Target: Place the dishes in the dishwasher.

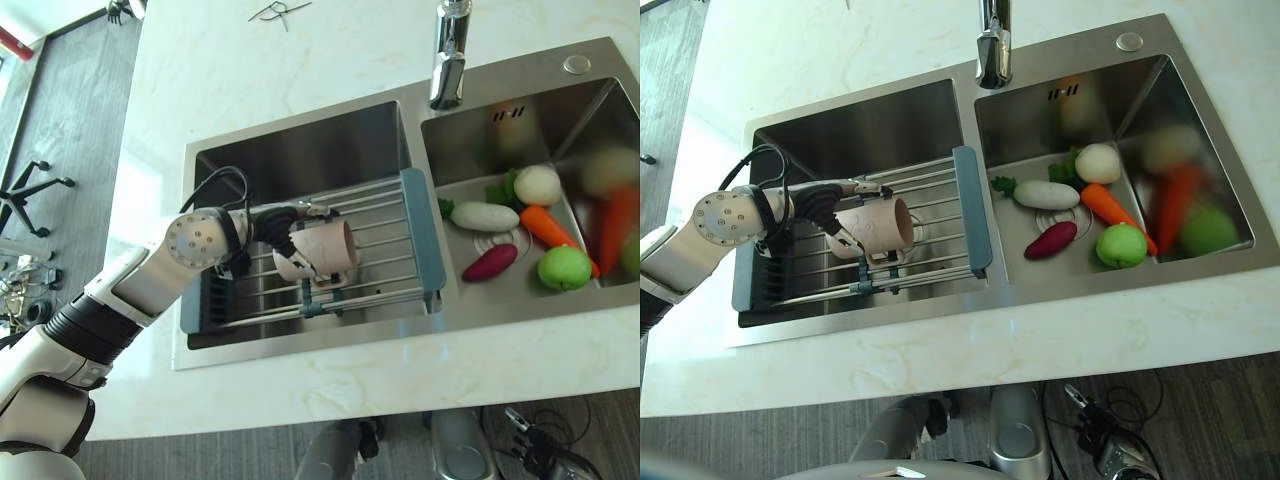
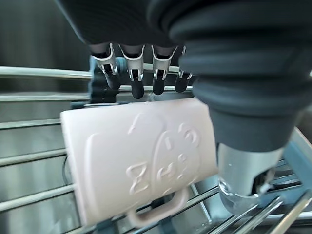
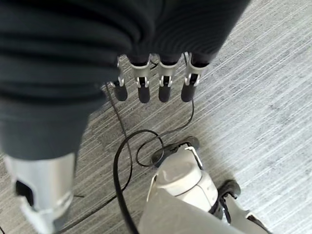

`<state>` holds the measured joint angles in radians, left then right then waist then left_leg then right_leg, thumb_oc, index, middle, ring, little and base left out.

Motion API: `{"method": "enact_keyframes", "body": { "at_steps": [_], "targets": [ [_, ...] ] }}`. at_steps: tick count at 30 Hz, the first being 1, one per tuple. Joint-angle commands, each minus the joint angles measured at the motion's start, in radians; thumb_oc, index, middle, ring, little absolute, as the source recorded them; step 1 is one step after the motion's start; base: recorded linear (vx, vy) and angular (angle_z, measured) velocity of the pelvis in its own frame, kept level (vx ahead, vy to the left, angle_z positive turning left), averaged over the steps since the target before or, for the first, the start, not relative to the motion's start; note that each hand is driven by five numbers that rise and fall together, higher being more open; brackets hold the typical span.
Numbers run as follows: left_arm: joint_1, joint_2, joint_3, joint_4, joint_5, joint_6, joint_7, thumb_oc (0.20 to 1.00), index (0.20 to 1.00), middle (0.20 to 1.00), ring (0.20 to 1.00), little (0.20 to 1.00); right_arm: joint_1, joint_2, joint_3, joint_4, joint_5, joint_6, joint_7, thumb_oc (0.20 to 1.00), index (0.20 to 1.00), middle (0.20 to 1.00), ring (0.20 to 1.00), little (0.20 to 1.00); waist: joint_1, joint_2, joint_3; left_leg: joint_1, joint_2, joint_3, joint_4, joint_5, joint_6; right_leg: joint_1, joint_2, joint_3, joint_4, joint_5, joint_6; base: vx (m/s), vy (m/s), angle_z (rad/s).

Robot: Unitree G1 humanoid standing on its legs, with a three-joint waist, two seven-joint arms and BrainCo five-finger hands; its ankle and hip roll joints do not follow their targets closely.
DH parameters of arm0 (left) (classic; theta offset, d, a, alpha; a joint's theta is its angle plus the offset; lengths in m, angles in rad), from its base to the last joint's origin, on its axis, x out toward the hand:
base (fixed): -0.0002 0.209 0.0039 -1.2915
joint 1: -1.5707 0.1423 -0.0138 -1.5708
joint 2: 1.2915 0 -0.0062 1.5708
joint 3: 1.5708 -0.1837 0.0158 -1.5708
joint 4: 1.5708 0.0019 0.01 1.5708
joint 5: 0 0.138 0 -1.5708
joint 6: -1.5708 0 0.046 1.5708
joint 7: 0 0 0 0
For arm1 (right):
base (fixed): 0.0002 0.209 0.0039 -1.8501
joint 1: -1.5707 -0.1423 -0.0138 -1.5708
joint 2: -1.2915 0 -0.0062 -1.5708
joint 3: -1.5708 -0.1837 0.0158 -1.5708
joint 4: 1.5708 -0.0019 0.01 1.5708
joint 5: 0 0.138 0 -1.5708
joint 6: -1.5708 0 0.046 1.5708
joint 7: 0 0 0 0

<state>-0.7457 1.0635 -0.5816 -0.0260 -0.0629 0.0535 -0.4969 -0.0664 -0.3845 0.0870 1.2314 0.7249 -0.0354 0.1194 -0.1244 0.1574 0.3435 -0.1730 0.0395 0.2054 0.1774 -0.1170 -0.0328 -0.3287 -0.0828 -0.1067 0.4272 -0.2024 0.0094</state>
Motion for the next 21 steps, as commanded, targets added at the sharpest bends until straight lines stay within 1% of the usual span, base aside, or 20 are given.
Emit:
{"method": "enact_keyframes", "body": {
  "at_steps": [1, 6, 12, 14, 18, 21],
  "targets": [
    [-0.031, 0.032, 0.024, -0.027, 0.021, -0.008, -0.012, 1.0, 1.0, 1.0, 1.0, 1.0, 0.029, 0.001, 0.005, -0.003, 0.049, -0.013, 0.001, 1.0, 1.0, 1.0, 1.0, 1.0, 0.007, -0.013, -0.065, -0.095, 0.0, -0.041, 0.123, -0.059, -0.023, 0.011, -0.057, 0.03, -0.127, 0.095, 0.132, -0.02, 0.005, 0.05],
    [-0.035, 0.035, 0.022, -0.028, 0.028, 0.011, -0.001, 1.0, 1.0, 1.0, 1.0, 1.0, 0.02, 0.0, 0.011, -0.004, 0.052, -0.008, -0.006, 1.0, 1.0, 1.0, 1.0, 1.0, 0.011, -0.012, -0.062, -0.101, -0.001, -0.041, 0.123, -0.058, -0.023, 0.008, -0.061, 0.025, -0.127, 0.096, 0.133, -0.01, 0.003, 0.02],
    [-0.04, 0.029, 0.029, 0.006, 0.044, -0.03, 0.058, 1.0, 1.0, 1.0, 1.0, 1.0, 0.009, 0.004, 0.019, -0.003, 0.058, -0.006, -0.007, 1.0, 1.0, 1.0, 1.0, 1.0, 0.013, -0.019, -0.052, -0.111, 0.001, -0.044, 0.123, -0.056, -0.023, -0.001, -0.061, 0.022, -0.127, 0.099, 0.131, 0.0, 0.0, 0.0],
    [-0.045, 0.024, 0.028, 0.009, 0.042, -0.035, 0.06, 1.0, 1.0, 1.0, 1.0, 1.0, 0.009, 0.006, 0.02, -0.002, 0.066, -0.005, -0.003, 1.0, 1.0, 1.0, 1.0, 1.0, 0.013, -0.022, -0.05, -0.114, 0.002, -0.044, 0.123, -0.055, -0.023, -0.004, -0.061, 0.022, -0.127, 0.1, 0.131, 0.0, 0.0, 0.0],
    [-0.08, 0.001, 0.001, 0.017, 0.088, -0.032, 0.068, 1.0, 1.0, 1.0, 1.0, 1.0, -0.004, 0.013, 0.035, -0.004, 0.088, -0.007, -0.004, 1.0, 1.0, 1.0, 1.0, 1.0, 0.008, -0.031, -0.039, -0.125, 0.006, -0.044, 0.123, -0.053, -0.023, -0.018, -0.057, 0.025, -0.127, 0.105, 0.13, -0.01, -0.033, 0.0],
    [-0.121, -0.002, -0.039, 0.051, 0.157, -0.052, 0.081, 1.0, 1.0, 1.0, 1.0, 1.0, -0.018, 0.01, 0.043, -0.004, 0.096, -0.008, -0.004, 1.0, 1.0, 1.0, 1.0, 1.0, 0.002, -0.034, -0.027, -0.135, 0.006, -0.049, 0.123, -0.05, -0.023, -0.031, -0.05, 0.036, -0.127, 0.109, 0.128, -0.02, -0.016, -0.06]
  ]
}}
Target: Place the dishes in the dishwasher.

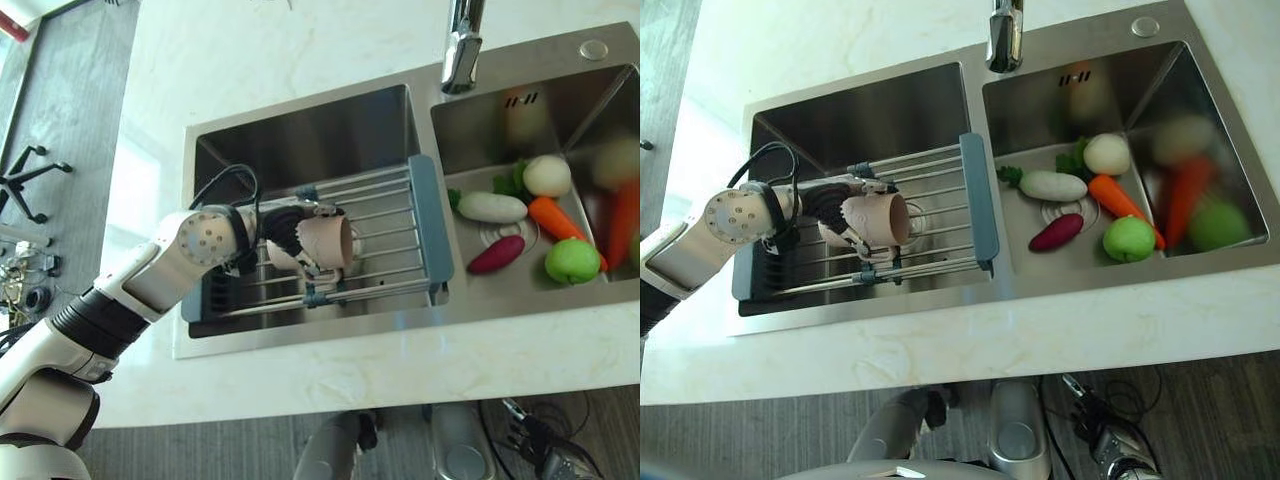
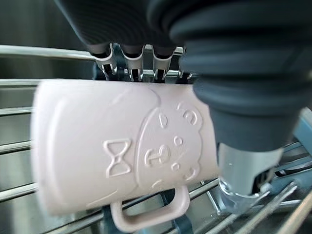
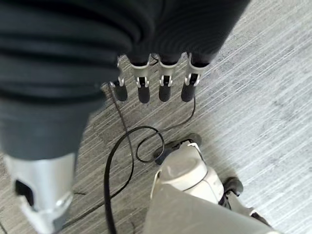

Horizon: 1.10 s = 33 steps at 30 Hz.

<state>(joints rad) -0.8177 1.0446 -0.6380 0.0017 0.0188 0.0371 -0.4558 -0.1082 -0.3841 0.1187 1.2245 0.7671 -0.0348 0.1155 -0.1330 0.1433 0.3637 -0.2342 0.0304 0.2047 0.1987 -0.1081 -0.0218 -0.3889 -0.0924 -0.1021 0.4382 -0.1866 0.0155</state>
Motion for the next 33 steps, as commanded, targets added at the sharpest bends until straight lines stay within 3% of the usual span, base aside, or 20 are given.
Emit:
{"method": "enact_keyframes", "body": {
  "at_steps": [1, 16, 20, 33],
  "targets": [
    [-0.066, 0.022, 0.002, 0.034, 0.096, -0.043, 0.046, 1.0, 1.0, 1.0, 1.0, 1.0, 0.02, 0.009, 0.014, 0.0, 0.055, -0.011, -0.001, 1.0, 1.0, 1.0, 1.0, 1.0, 0.009, -0.021, -0.042, -0.078, 0.013, -0.052, 0.101, -0.059, -0.034, 0.024, -0.039, 0.035, -0.138, 0.095, 0.121, -0.03, -0.005, -0.05],
    [-0.159, 0.04, -0.071, 0.071, 0.274, -0.089, 0.077, 1.0, 1.0, 1.0, 1.0, 1.0, -0.009, 0.013, 0.037, -0.015, 0.071, -0.034, -0.004, 1.0, 1.0, 1.0, 1.0, 1.0, 0.008, -0.029, -0.018, -0.112, 0.018, -0.051, 0.101, -0.048, -0.041, -0.006, -0.047, 0.023, -0.138, 0.104, 0.124, -0.03, -0.001, 0.0],
    [-0.179, 0.041, -0.091, 0.063, 0.292, -0.029, 0.051, 1.0, 1.0, 1.0, 1.0, 1.0, -0.016, 0.017, 0.043, -0.018, 0.081, -0.039, -0.006, 1.0, 1.0, 1.0, 1.0, 1.0, 0.011, -0.033, -0.017, -0.121, 0.018, -0.055, 0.101, -0.046, -0.041, -0.012, -0.046, 0.021, -0.138, 0.106, 0.125, -0.03, -0.012, 0.02],
    [-0.177, 0.028, -0.164, 0.135, 0.347, 0.075, 0.019, 1.0, 1.0, 1.0, 1.0, 1.0, -0.036, 0.013, 0.055, -0.021, 0.098, -0.038, -0.009, 1.0, 1.0, 1.0, 1.0, 1.0, 0.015, -0.043, -0.004, -0.121, 0.022, -0.054, 0.101, -0.042, -0.042, -0.011, -0.046, 0.015, -0.138, 0.111, 0.127, 0.0, -0.002, 0.0]
  ]
}}
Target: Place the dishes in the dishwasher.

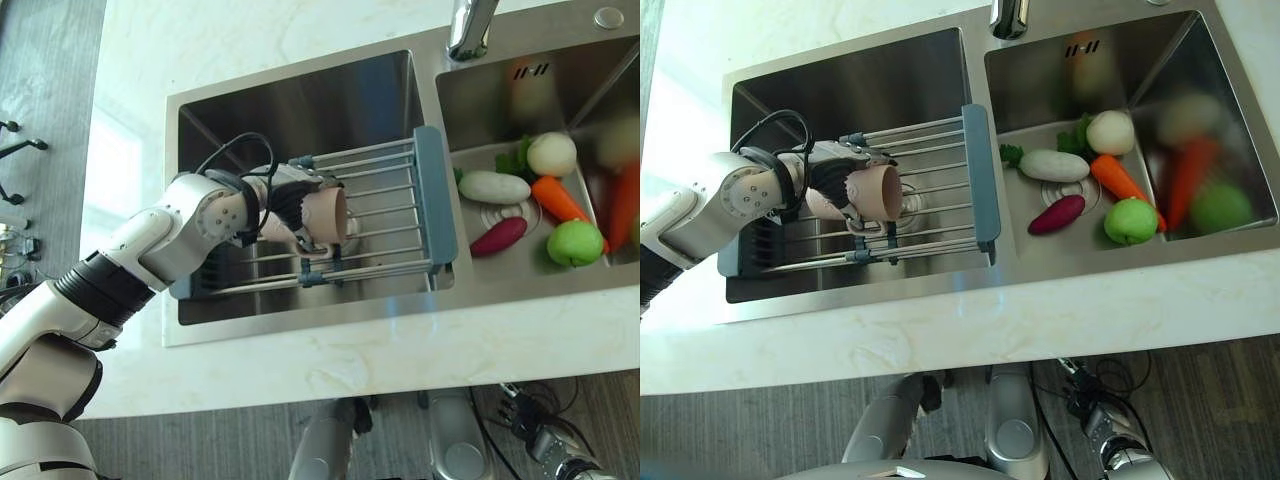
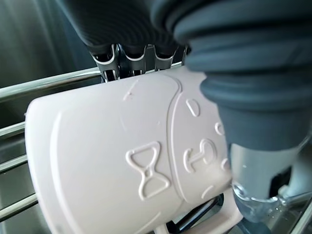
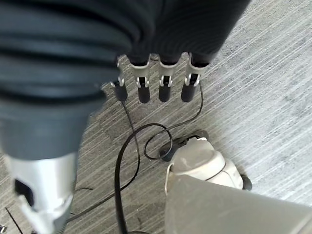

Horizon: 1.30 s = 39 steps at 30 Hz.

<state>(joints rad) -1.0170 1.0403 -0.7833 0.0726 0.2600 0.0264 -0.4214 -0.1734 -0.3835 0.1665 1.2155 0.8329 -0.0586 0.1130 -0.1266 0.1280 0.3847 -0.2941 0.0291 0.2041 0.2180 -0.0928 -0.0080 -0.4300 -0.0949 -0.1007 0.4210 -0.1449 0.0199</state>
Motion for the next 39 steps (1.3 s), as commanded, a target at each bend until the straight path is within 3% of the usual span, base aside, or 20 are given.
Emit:
{"method": "enact_keyframes", "body": {
  "at_steps": [1, 8, 9, 10, 11, 12, 14, 19, 26, 34, 39],
  "targets": [
    [0.023, 0.029, -0.023, 0.07, 0.111, 0.092, -0.024, 1.0, 1.0, 1.0, 1.0, 1.0, 0.027, 0.012, 0.008, -0.013, 0.032, -0.016, -0.007, 1.0, 1.0, 1.0, 1.0, 1.0, 0.009, -0.027, -0.023, -0.063, 0.023, -0.053, 0.082, -0.057, -0.055, 0.029, -0.044, 0.013, -0.121, 0.069, 0.123, 0.0, 0.0, 0.0],
    [0.019, 0.016, -0.058, 0.088, 0.149, 0.084, -0.07, 1.0, 1.0, 1.0, 1.0, 1.0, 0.013, 0.015, 0.014, -0.015, 0.041, -0.033, -0.011, 1.0, 1.0, 1.0, 1.0, 1.0, 0.012, -0.025, -0.021, -0.067, 0.022, -0.056, 0.082, -0.058, -0.055, 0.029, -0.045, 0.006, -0.121, 0.066, 0.123, 0.0, 0.0, 0.0],
    [0.01, 0.016, -0.072, 0.085, 0.168, 0.068, -0.077, 0.853, 0.853, 0.853, 0.853, 0.853, 0.009, 0.014, 0.017, -0.015, 0.043, -0.035, -0.011, 1.0, 1.0, 1.0, 1.0, 1.0, 0.011, -0.025, -0.021, -0.065, 0.022, -0.057, 0.082, -0.057, -0.056, 0.031, -0.043, 0.007, -0.121, 0.066, 0.123, 0.01, 0.007, 0.04],
    [0.002, 0.018, -0.082, 0.081, 0.189, 0.028, -0.056, 0.2, 0.2, 0.2, 0.2, 0.2, 0.008, 0.014, 0.018, -0.015, 0.044, -0.035, -0.011, 1.0, 1.0, 1.0, 1.0, 1.0, 0.011, -0.025, -0.022, -0.065, 0.022, -0.057, 0.082, -0.057, -0.056, 0.032, -0.043, 0.007, -0.121, 0.066, 0.123, 0.01, 0.008, 0.03],
    [-0.026, 0.02, -0.11, 0.067, 0.207, -0.015, -0.073, 0.2, 0.2, 0.2, 0.2, 0.2, 0.004, 0.014, 0.022, -0.016, 0.044, -0.035, -0.011, 1.0, 1.0, 1.0, 1.0, 1.0, 0.008, -0.027, -0.023, -0.066, 0.023, -0.057, 0.082, -0.057, -0.057, 0.031, -0.041, 0.01, -0.121, 0.066, 0.124, 0.0, 0.002, 0.05],
    [-0.043, 0.021, -0.123, 0.052, 0.186, -0.092, -0.025, 0.2, 0.2, 0.2, 0.2, 0.2, 0.004, 0.014, 0.027, -0.017, 0.044, -0.036, -0.011, 1.0, 1.0, 1.0, 1.0, 1.0, 0.006, -0.029, -0.024, -0.065, 0.026, -0.054, 0.082, -0.057, -0.058, 0.031, -0.04, 0.01, -0.121, 0.067, 0.123, 0.0, -0.003, 0.06],
    [-0.069, 0.023, -0.135, 0.027, 0.126, -0.087, -0.014, 0.2, 0.2, 0.2, 0.2, 0.2, 0.007, 0.014, 0.027, -0.014, 0.042, -0.041, -0.011, 1.0, 1.0, 1.0, 1.0, 1.0, 0.004, -0.031, -0.026, -0.064, 0.029, -0.05, 0.082, -0.057, -0.06, 0.032, -0.04, 0.009, -0.121, 0.066, 0.123, -0.01, 0.0, 0.05],
    [-0.065, 0.036, -0.12, 0.035, 0.119, -0.149, -0.038, 0.2, 0.2, 0.2, 0.2, 0.2, 0.018, 0.015, 0.02, -0.011, 0.044, -0.051, -0.012, 1.0, 1.0, 1.0, 1.0, 1.0, 0.004, -0.032, -0.034, -0.06, 0.032, -0.049, 0.082, -0.057, -0.061, 0.036, -0.039, 0.006, -0.121, 0.065, 0.122, 0.0, 0.0, 0.01],
    [-0.051, 0.043, -0.108, 0.042, 0.113, -0.173, -0.038, 0.2, 0.2, 0.2, 0.2, 0.2, 0.02, 0.013, 0.016, -0.011, 0.042, -0.057, -0.017, 1.0, 1.0, 1.0, 1.0, 1.0, 0.005, -0.033, -0.046, -0.049, 0.037, -0.04, 0.082, -0.059, -0.061, 0.048, -0.042, -0.002, -0.121, 0.063, 0.121, 0.0, 0.0, 0.0],
    [-0.019, 0.049, -0.034, 0.026, 0.087, -0.14, 0.102, 0.2, 0.2, 0.2, 0.2, 0.2, 0.043, 0.024, 0.008, -0.013, 0.031, -0.059, -0.031, 1.0, 1.0, 1.0, 1.0, 1.0, 0.017, -0.047, -0.083, -0.023, 0.043, -0.035, 0.082, -0.066, -0.061, 0.08, -0.042, -0.016, -0.121, 0.052, 0.12, 0.0, 0.002, 0.02],
    [0.036, 0.061, 0.069, 0.028, 0.046, -0.136, 0.264, 0.2, 0.2, 0.2, 0.2, 0.2, 0.072, 0.032, 0.0, -0.014, 0.02, -0.05, -0.045, 1.0, 1.0, 1.0, 1.0, 1.0, 0.03, -0.06, -0.118, 0.011, 0.045, -0.034, 0.082, -0.075, -0.056, 0.119, -0.038, -0.026, -0.121, 0.041, 0.116, 0.01, 0.001, 0.01]
  ]
}}
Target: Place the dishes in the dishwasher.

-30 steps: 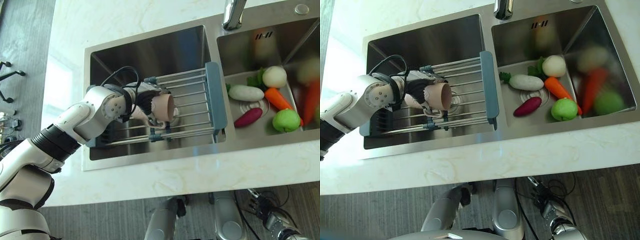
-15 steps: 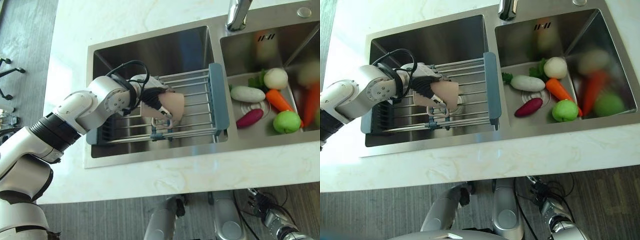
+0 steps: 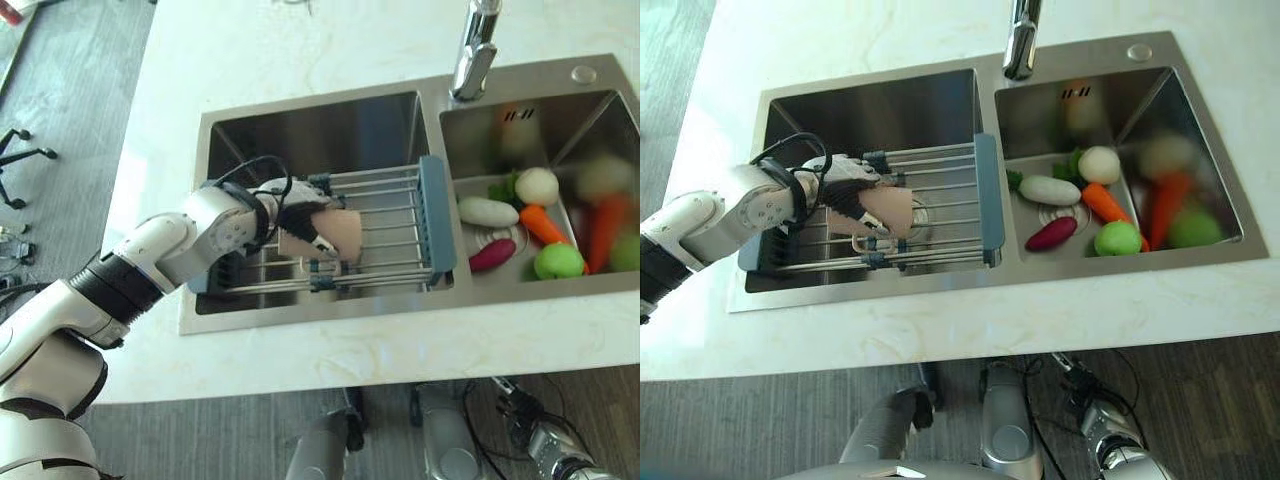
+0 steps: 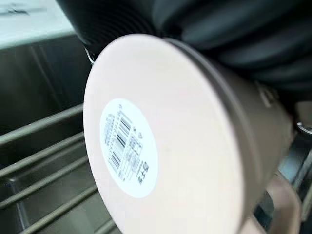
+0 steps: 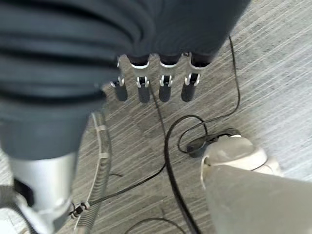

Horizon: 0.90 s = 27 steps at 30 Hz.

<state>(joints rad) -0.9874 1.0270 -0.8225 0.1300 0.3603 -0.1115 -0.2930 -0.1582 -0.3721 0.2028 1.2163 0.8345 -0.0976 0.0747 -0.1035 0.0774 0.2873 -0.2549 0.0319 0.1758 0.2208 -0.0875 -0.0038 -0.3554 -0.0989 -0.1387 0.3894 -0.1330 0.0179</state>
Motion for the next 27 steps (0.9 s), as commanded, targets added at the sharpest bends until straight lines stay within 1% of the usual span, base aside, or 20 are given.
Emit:
{"method": "enact_keyframes", "body": {
  "at_steps": [1, 3, 4, 7, 9, 10, 13, 14, 16, 18, 19, 20, 22, 23, 24, 25, 26, 27],
  "targets": [
    [0.028, 0.081, 0.148, -0.029, -0.065, -0.011, 0.196, 0.2, 0.2, 0.2, 0.2, 0.2, 0.07, 0.023, -0.047, -0.016, 0.011, -0.006, -0.009, 1.0, 1.0, 1.0, 1.0, 1.0, 0.012, -0.013, -0.033, -0.016, 0.042, -0.005, 0.079, -0.085, -0.058, 0.059, -0.033, 0.009, -0.089, 0.024, 0.117, 0.05, 0.016, 0.04],
    [0.064, 0.087, 0.199, -0.031, -0.067, -0.034, 0.262, 0.2, 0.2, 0.2, 0.2, 0.2, 0.085, 0.026, -0.057, -0.014, 0.0, -0.004, -0.01, 1.0, 1.0, 1.0, 1.0, 1.0, 0.017, -0.015, -0.046, 0.002, 0.041, -0.005, 0.079, -0.092, -0.056, 0.079, -0.032, 0.006, -0.089, 0.018, 0.116, 0.08, 0.027, 0.06],
    [0.099, 0.09, 0.259, -0.037, -0.062, -0.049, 0.347, 0.2, 0.2, 0.2, 0.2, 0.2, 0.106, 0.032, -0.069, -0.012, -0.012, -0.002, -0.011, 1.0, 1.0, 1.0, 1.0, 1.0, 0.025, -0.019, -0.061, 0.026, 0.039, -0.008, 0.079, -0.104, -0.054, 0.108, -0.031, 0.0, -0.089, 0.005, 0.116, 0.08, 0.031, 0.11],
    [0.181, 0.09, 0.363, -0.043, -0.051, -0.078, 0.469, 0.2, 0.2, 0.2, 0.2, 0.2, 0.136, 0.044, -0.087, -0.008, -0.047, -0.002, -0.011, 1.0, 1.0, 1.0, 1.0, 1.0, 0.034, -0.023, -0.094, 0.045, 0.036, -0.008, 0.079, -0.109, -0.051, 0.132, -0.027, -0.004, -0.089, -0.003, 0.113, 0.09, 0.043, 0.14],
    [0.234, 0.078, 0.425, -0.052, -0.041, -0.091, 0.543, 0.2, 0.2, 0.2, 0.2, 0.2, 0.155, 0.054, -0.097, -0.002, -0.073, 0.001, -0.012, 1.0, 1.0, 1.0, 1.0, 1.0, 0.039, -0.027, -0.119, 0.057, 0.036, -0.005, 0.079, -0.114, -0.049, 0.146, -0.025, -0.007, -0.089, -0.008, 0.113, 0.11, 0.038, 0.02],
    [0.276, 0.067, 0.469, -0.063, -0.027, -0.094, 0.599, 0.2, 0.2, 0.2, 0.2, 0.2, 0.169, 0.059, -0.102, 0.003, -0.087, 0.002, -0.011, 1.0, 1.0, 1.0, 1.0, 1.0, 0.044, -0.03, -0.134, 0.068, 0.036, -0.003, 0.079, -0.12, -0.047, 0.158, -0.024, -0.009, -0.089, -0.014, 0.111, 0.1, 0.033, 0.05],
    [0.358, 0.034, 0.554, -0.087, -0.007, -0.106, 0.685, 0.2, 0.2, 0.2, 0.2, 0.2, 0.189, 0.064, -0.113, 0.014, -0.118, 0.003, -0.004, 1.0, 1.0, 1.0, 1.0, 1.0, 0.05, -0.035, -0.152, 0.094, 0.036, -0.002, 0.079, -0.132, -0.044, 0.187, -0.021, -0.011, -0.089, -0.027, 0.108, 0.1, 0.033, 0.03],
    [0.399, 0.012, 0.592, -0.106, -0.016, -0.113, 0.725, 0.2, 0.2, 0.2, 0.2, 0.2, 0.197, 0.067, -0.122, 0.019, -0.136, 0.003, 0.002, 1.0, 1.0, 1.0, 1.0, 1.0, 0.055, -0.038, -0.158, 0.107, 0.035, -0.004, 0.079, -0.139, -0.042, 0.201, -0.02, -0.013, -0.089, -0.034, 0.106, 0.1, 0.024, 0.02],
    [0.467, -0.033, 0.648, -0.133, -0.068, -0.13, 0.771, 0.2, 0.2, 0.2, 0.2, 0.2, 0.208, 0.074, -0.13, 0.023, -0.165, 0.005, 0.003, 1.0, 1.0, 1.0, 1.0, 1.0, 0.062, -0.041, -0.161, 0.135, 0.033, -0.009, 0.079, -0.154, -0.038, 0.23, -0.02, -0.017, -0.089, -0.05, 0.104, 0.1, 0.01, 0.01],
    [0.542, -0.107, 0.712, -0.161, -0.167, -0.196, 0.825, 0.2, 0.2, 0.2, 0.2, 0.2, 0.215, 0.08, -0.135, 0.031, -0.203, 0.006, 0.007, 1.0, 1.0, 1.0, 1.0, 1.0, 0.071, -0.045, -0.165, 0.156, 0.032, -0.015, 0.079, -0.156, -0.034, 0.25, -0.019, -0.022, -0.089, -0.056, 0.097, 0.08, -0.013, 0.02],
    [0.586, -0.154, 0.75, -0.183, -0.175, -0.227, 0.847, 0.2, 0.2, 0.2, 0.2, 0.2, 0.221, 0.082, -0.139, 0.03, -0.221, 0.005, 0.01, 1.0, 1.0, 1.0, 1.0, 1.0, 0.079, -0.048, -0.166, 0.167, 0.03, -0.022, 0.079, -0.158, -0.032, 0.263, -0.018, -0.025, -0.089, -0.06, 0.094, 0.12, -0.034, 0.04],
    [0.639, -0.215, 0.782, -0.205, -0.184, -0.283, 0.864, 0.2, 0.2, 0.2, 0.2, 0.2, 0.228, 0.087, -0.141, 0.035, -0.25, 0.0, 0.017, 1.0, 1.0, 1.0, 1.0, 1.0, 0.087, -0.052, -0.168, 0.185, 0.029, -0.032, 0.079, -0.166, -0.03, 0.281, -0.015, -0.029, -0.089, -0.07, 0.089, 0.11, -0.05, 0.11],
    [0.685, -0.295, 0.81, -0.247, -0.253, -0.319, 0.853, 0.2, 0.2, 0.2, 0.2, 0.2, 0.23, 0.094, -0.135, 0.037, -0.273, -0.005, 0.021, 1.0, 1.0, 1.0, 1.0, 1.0, 0.1, -0.06, -0.171, 0.192, 0.027, -0.046, 0.079, -0.161, -0.03, 0.291, -0.011, -0.037, -0.089, -0.072, 0.08, 0.07, -0.07, 0.2],
    [0.709, -0.334, 0.825, -0.265, -0.302, -0.346, 0.843, 0.2, 0.2, 0.2, 0.2, 0.2, 0.232, 0.095, -0.132, 0.041, -0.281, -0.009, 0.022, 1.0, 1.0, 1.0, 1.0, 1.0, 0.108, -0.061, -0.171, 0.204, 0.026, -0.055, 0.079, -0.167, -0.032, 0.306, -0.009, -0.044, -0.089, -0.081, 0.077, 0.04, -0.107, 0.19],
    [0.734, -0.377, 0.844, -0.282, -0.373, -0.392, 0.834, 0.2, 0.2, 0.2, 0.2, 0.2, 0.231, 0.096, -0.129, 0.045, -0.294, -0.012, 0.027, 1.0, 1.0, 1.0, 1.0, 1.0, 0.118, -0.066, -0.172, 0.206, 0.026, -0.065, 0.079, -0.159, -0.034, 0.311, -0.006, -0.052, -0.089, -0.081, 0.07, 0.04, -0.099, 0.21],
    [0.743, -0.39, 0.854, -0.289, -0.393, -0.405, 0.825, 0.2, 0.2, 0.2, 0.2, 0.2, 0.232, 0.095, -0.128, 0.045, -0.294, -0.012, 0.026, 1.0, 1.0, 1.0, 1.0, 1.0, 0.12, -0.066, -0.175, 0.205, 0.027, -0.07, 0.079, -0.157, -0.035, 0.311, -0.005, -0.055, -0.089, -0.082, 0.067, 0.01, -0.142, 0.31],
    [0.761, -0.429, 0.878, -0.3, -0.476, -0.452, 0.81, 0.2, 0.2, 0.2, 0.2, 0.2, 0.229, 0.094, -0.121, 0.043, -0.313, -0.003, 0.027, 1.0, 1.0, 1.0, 1.0, 1.0, 0.135, -0.071, -0.177, 0.208, 0.028, -0.082, 0.079, -0.152, -0.041, 0.318, -0.001, -0.066, -0.089, -0.087, 0.061, 0.02, -0.139, 0.31],
    [0.774, -0.455, 0.899, -0.304, -0.513, -0.478, 0.803, 0.2, 0.2, 0.2, 0.2, 0.2, 0.226, 0.092, -0.117, 0.043, -0.34, 0.008, 0.024, 1.0, 1.0, 1.0, 1.0, 1.0, 0.146, -0.075, -0.179, 0.208, 0.031, -0.088, 0.079, -0.147, -0.047, 0.321, 0.001, -0.075, -0.089, -0.09, 0.056, 0.03, -0.176, 0.35]
  ]
}}
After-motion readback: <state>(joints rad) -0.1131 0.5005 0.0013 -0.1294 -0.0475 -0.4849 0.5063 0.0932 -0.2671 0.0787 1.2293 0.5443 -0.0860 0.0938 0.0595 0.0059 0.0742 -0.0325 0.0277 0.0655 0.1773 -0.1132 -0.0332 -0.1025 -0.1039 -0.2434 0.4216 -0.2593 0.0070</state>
